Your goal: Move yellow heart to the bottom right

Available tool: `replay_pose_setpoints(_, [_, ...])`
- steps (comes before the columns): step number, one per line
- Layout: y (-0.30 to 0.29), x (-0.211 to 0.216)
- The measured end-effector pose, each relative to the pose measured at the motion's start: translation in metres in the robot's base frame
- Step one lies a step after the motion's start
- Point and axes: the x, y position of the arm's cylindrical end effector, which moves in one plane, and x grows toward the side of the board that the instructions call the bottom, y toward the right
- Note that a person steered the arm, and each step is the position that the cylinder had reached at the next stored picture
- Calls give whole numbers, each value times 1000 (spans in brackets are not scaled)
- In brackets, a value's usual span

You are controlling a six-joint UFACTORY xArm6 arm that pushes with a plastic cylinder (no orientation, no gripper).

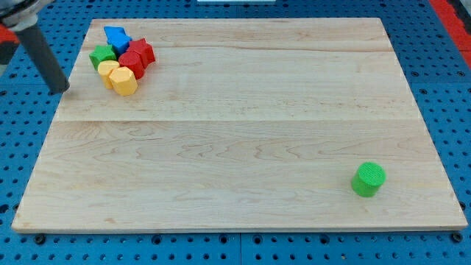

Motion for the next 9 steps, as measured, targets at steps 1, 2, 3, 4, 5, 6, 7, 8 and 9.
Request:
replay_pose_setpoints(1, [48, -15])
replay_pose_setpoints(2, [159, -15])
replay_pose_setpoints(3, [207, -14])
replay_pose_setpoints(4, [159, -30])
replay_pose_setpoints(5, [245, -11])
replay_pose_setpoints(6, [324, 19])
replay_pose_setpoints(7, [356, 53])
replay_pose_setpoints(8, [315, 53])
replay_pose_setpoints(9, [327, 63])
